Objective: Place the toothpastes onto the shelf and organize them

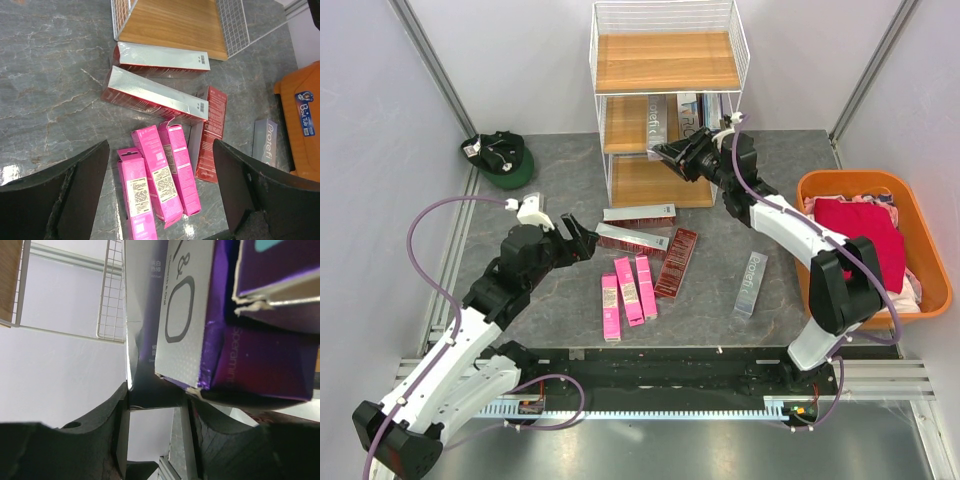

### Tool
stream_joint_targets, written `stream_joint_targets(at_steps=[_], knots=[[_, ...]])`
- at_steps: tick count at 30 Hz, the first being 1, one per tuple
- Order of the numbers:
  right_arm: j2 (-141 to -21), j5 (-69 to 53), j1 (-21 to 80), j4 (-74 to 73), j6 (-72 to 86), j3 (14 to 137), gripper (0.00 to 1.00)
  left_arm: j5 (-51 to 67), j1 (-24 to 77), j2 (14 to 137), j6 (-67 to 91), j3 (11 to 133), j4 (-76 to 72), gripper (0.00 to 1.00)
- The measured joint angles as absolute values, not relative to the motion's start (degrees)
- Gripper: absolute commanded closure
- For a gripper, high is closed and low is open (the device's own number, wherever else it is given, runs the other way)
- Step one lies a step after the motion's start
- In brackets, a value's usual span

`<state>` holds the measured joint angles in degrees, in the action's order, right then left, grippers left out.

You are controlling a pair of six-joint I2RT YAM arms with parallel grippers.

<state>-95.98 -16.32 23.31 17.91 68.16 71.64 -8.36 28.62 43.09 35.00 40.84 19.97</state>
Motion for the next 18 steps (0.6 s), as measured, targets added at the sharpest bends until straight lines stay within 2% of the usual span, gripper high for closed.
stream_joint_targets(at_steps=[18], knots=[[-93.01, -14.26, 24.97, 16.80, 67.35, 67.81, 0.82, -6.87, 28.62, 44.84, 35.14, 40.84, 17.78, 0.10]])
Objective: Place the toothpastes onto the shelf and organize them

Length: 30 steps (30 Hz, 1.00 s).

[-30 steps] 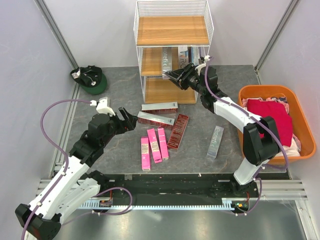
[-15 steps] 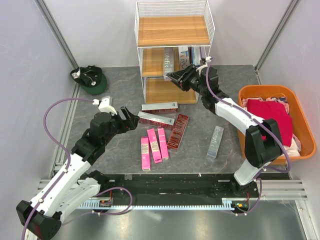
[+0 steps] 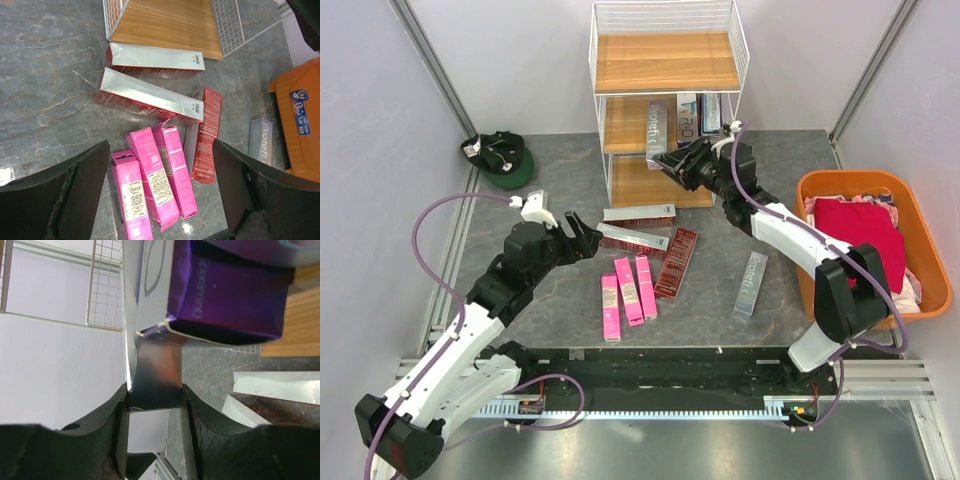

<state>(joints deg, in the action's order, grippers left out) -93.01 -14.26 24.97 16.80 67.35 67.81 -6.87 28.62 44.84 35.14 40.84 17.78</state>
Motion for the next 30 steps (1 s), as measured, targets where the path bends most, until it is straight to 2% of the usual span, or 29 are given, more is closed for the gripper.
stream_joint_targets(at_steps=[17, 20, 23, 24, 30], knots=[[-90.78, -14.00, 25.02, 19.57, 69.87, 63.88, 0.80, -2.92, 28.62, 51.42, 35.05, 44.88, 13.93, 0.12], [-90.30, -13.61, 25.02, 18.92, 69.87, 63.72, 0.80, -1.15, 28.60, 53.56, 34.83, 47.33, 12.14, 0.19], [-89.19, -12.93, 24.82, 18.24, 69.84, 63.02, 0.80, 0.27, 28.62, 55.48, 34.57, 48.40, 11.25, 0.29], [-88.97, -12.73, 24.71, 17.96, 69.84, 63.00, 0.80, 0.91, 28.62, 56.36, 34.44, 48.90, 10.63, 0.36], [-88.90, -12.47, 24.25, 17.89, 69.95, 63.00, 0.77, 3.99, 28.84, 62.30, 33.52, 52.27, 7.81, 0.55]])
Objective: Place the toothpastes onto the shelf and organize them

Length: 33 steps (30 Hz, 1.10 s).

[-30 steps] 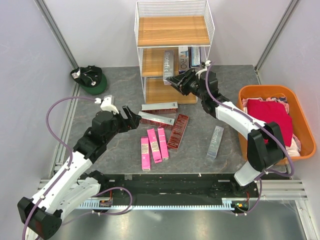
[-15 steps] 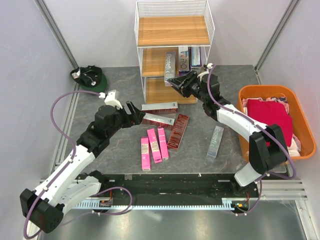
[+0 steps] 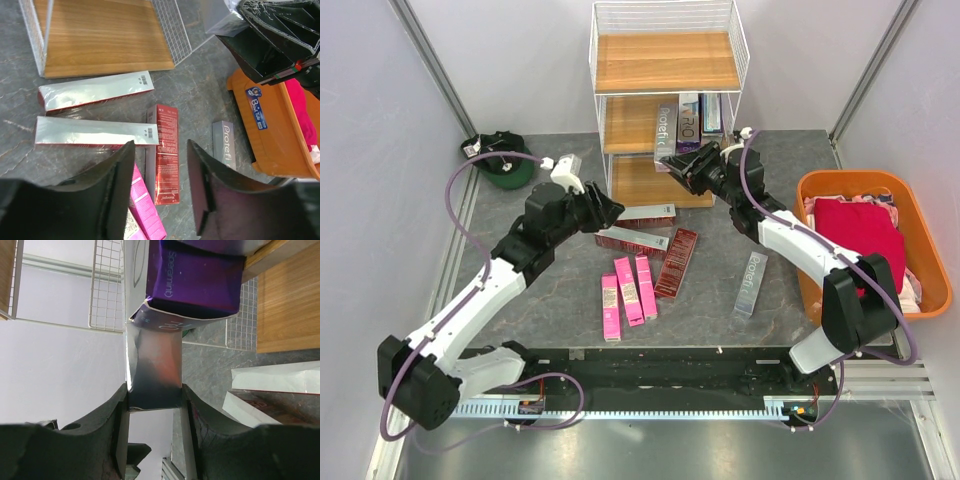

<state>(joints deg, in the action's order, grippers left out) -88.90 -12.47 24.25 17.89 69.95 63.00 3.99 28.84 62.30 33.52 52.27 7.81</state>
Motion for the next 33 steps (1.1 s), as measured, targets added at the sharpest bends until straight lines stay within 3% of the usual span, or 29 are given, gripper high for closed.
stream_joint_targets(at_steps=[2, 6, 9, 17, 24, 33], knots=[[-88.90, -12.60, 24.05, 17.98, 70.32, 63.00, 0.76, 4.75, 29.15, 64.01, 33.32, 53.34, 7.03, 0.59], [-89.14, -13.23, 23.53, 18.48, 71.22, 63.00, 0.73, 5.19, 30.28, 67.85, 32.42, 56.27, 5.34, 0.79], [-90.04, -13.82, 22.98, 19.88, 72.25, 63.00, 0.72, 5.10, 31.42, 71.37, 31.24, 59.33, 4.14, 0.82], [-92.49, -14.83, 22.13, 24.45, 75.29, 63.02, 0.68, 4.75, 35.24, 81.03, 27.66, 69.19, 2.66, 0.82], [-93.62, -15.42, 21.19, 26.87, 77.01, 63.13, 0.45, 4.54, 36.47, 86.08, 26.48, 73.36, 0.47, 0.83], [-93.67, -14.79, 19.66, 28.51, 77.91, 63.46, 0.40, 1.19, 36.51, 94.70, 26.17, 80.51, -0.73, 0.83]])
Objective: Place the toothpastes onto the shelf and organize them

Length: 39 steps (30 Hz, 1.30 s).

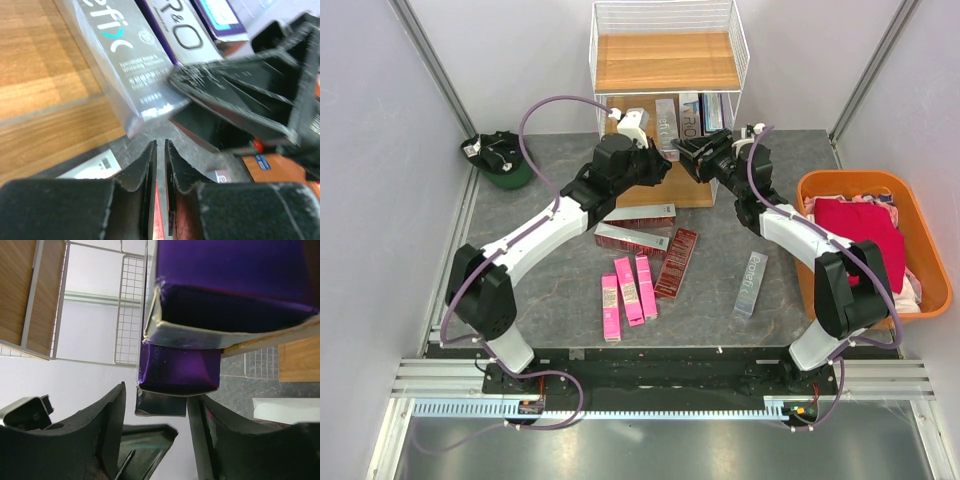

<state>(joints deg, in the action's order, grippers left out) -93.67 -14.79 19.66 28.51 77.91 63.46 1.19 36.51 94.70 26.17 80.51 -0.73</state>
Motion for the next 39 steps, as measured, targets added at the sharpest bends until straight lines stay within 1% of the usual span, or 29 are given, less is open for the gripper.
stream_joint_targets(at_steps=[6, 10, 11, 15, 22, 25, 28, 29, 31, 35, 39], knots=[[-93.71, -15.22, 19.64, 28.69, 78.02, 63.59, 0.37, -0.86, 36.51, 99.48, 26.22, 84.73, -0.47, 0.83], [-93.71, -15.86, 19.64, 28.64, 77.91, 63.64, 0.33, -2.37, 36.49, 101.25, 26.24, 86.61, -0.16, 0.83], [-93.71, -15.92, 19.64, 28.62, 77.80, 63.64, 0.30, -2.66, 36.49, 101.56, 26.24, 87.00, -0.10, 0.83], [-92.86, -16.58, 19.49, 27.59, 76.77, 63.22, 0.26, -3.09, 36.34, 102.91, 26.26, 89.10, 0.56, 0.83], [-84.86, -16.88, 19.53, 22.59, 72.95, 58.74, 0.24, -2.81, 35.75, 105.65, 26.26, 93.51, 0.99, 0.82], [-81.01, -16.88, 19.53, 19.84, 70.50, 57.08, 0.24, -2.22, 35.70, 105.67, 26.26, 93.34, 0.89, 0.79], [-77.10, -16.86, 19.53, 15.75, 67.20, 56.07, 0.24, -1.34, 35.94, 104.57, 26.28, 89.93, -1.37, 0.75], [-75.77, -16.86, 19.55, 14.24, 65.91, 55.81, 0.24, -1.30, 36.14, 103.55, 26.28, 87.46, -2.22, 0.72], [-73.36, -16.69, 19.55, 11.14, 63.37, 55.59, 0.24, -1.28, 36.91, 100.73, 26.28, 81.69, -3.25, 0.69], [-67.31, -15.09, 19.55, 3.25, 56.62, 54.81, 0.24, -1.43, 39.11, 93.25, 26.37, 71.20, -4.23, 0.57], [-61.49, -11.44, 19.55, -4.89, 49.82, 53.87, 0.25, -1.02, 40.66, 83.48, 27.55, 61.82, -5.72, 0.49]])
